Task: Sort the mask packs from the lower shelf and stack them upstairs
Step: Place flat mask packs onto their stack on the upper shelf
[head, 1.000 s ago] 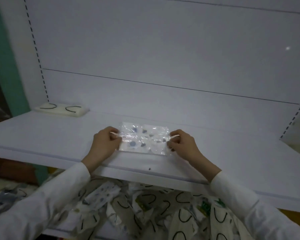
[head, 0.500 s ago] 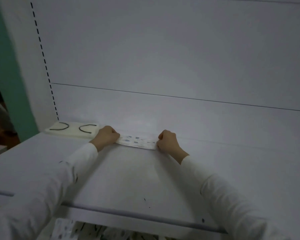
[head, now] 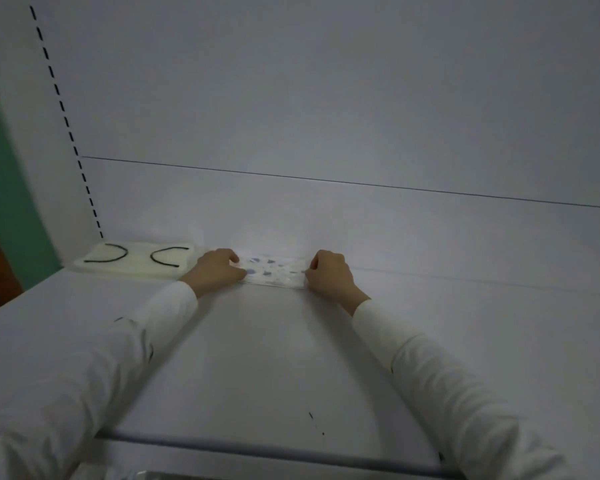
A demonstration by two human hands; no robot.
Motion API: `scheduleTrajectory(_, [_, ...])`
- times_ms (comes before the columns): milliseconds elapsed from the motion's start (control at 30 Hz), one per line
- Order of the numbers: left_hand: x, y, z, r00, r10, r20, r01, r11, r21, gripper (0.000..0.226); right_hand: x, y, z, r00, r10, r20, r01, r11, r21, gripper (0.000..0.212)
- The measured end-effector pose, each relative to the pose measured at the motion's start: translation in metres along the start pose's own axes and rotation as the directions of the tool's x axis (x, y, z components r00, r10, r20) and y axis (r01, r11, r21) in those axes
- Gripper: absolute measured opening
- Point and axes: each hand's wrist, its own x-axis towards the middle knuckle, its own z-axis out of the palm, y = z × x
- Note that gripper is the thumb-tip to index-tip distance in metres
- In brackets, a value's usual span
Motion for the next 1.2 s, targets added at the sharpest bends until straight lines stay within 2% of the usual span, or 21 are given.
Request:
scheduleTrajectory(67, [-0.007, 0.005, -0.004, 0.999, 0.04, -0.034, -0.037, 0.997, 0.072, 0.04, -0.005, 0.0, -0.007, 1.0, -0.021, -0.017, 0.021, 0.999, -0.048, 0.024])
scheduleTrajectory(167, [-0.024, 0.016, -0.009, 0.988, 0.12, -0.098, -0.107, 0.986, 0.125, 0.033, -0.018, 0.005, -0.021, 0.99, -0.13, -0.053, 0.121, 0.982, -0.147, 0.026])
scheduleTrajectory(300, [-0.06, 0.035, -0.008, 0.968, 0.213, -0.131, -0.19, 0.967, 0.173, 0.029, -0.05, 0.019, -0.042, 0.97, -0.243, -0.027, 0.228, 0.939, -0.259, 0.035])
scheduleTrajectory(567, [-0.169, 0.085, 0.022, 0.915, 0.386, -0.115, -0.368, 0.918, 0.148, 0.028, -0.165, 0.057, -0.088, 0.887, -0.461, -0.027, 0.419, 0.828, -0.373, 0.043])
scheduleTrajectory(800, [-0.279, 0.116, 0.065, 0.853, 0.506, -0.128, -0.496, 0.862, 0.105, 0.028, -0.284, 0.099, -0.105, 0.817, -0.576, -0.033, 0.526, 0.766, -0.371, 0.042])
scheduleTrajectory(867, [-0.308, 0.113, 0.072, 0.836, 0.524, -0.165, -0.523, 0.851, 0.054, 0.029, -0.313, 0.118, -0.104, 0.748, -0.66, -0.077, 0.604, 0.723, -0.334, 0.037])
scheduleTrajectory(933, [-0.333, 0.102, 0.077, 0.821, 0.526, -0.22, -0.54, 0.841, -0.004, 0.027, -0.338, 0.138, -0.104, 0.625, -0.77, -0.128, 0.707, 0.628, -0.326, 0.032])
scheduleTrajectory(1000, [-0.351, 0.086, 0.083, 0.834, 0.495, -0.244, -0.521, 0.852, -0.056, 0.022, -0.356, 0.158, -0.099, 0.518, -0.845, -0.131, 0.776, 0.529, -0.343, 0.026])
scheduleTrajectory(1033, [-0.357, 0.075, 0.088, 0.857, 0.459, -0.235, -0.488, 0.868, -0.085, 0.02, -0.362, 0.167, -0.094, 0.494, -0.862, -0.11, 0.794, 0.499, -0.348, 0.024])
scheduleTrajectory(1100, [-0.361, 0.048, 0.099, 0.913, 0.36, -0.195, -0.388, 0.912, -0.135, 0.019, -0.368, 0.183, -0.078, 0.519, -0.852, -0.073, 0.79, 0.51, -0.341, 0.024])
scheduleTrajectory(1200, [-0.355, -0.003, 0.121, 0.97, 0.201, -0.137, -0.221, 0.963, -0.154, 0.022, -0.364, 0.203, -0.042, 0.667, -0.745, -0.032, 0.714, 0.65, -0.26, 0.027])
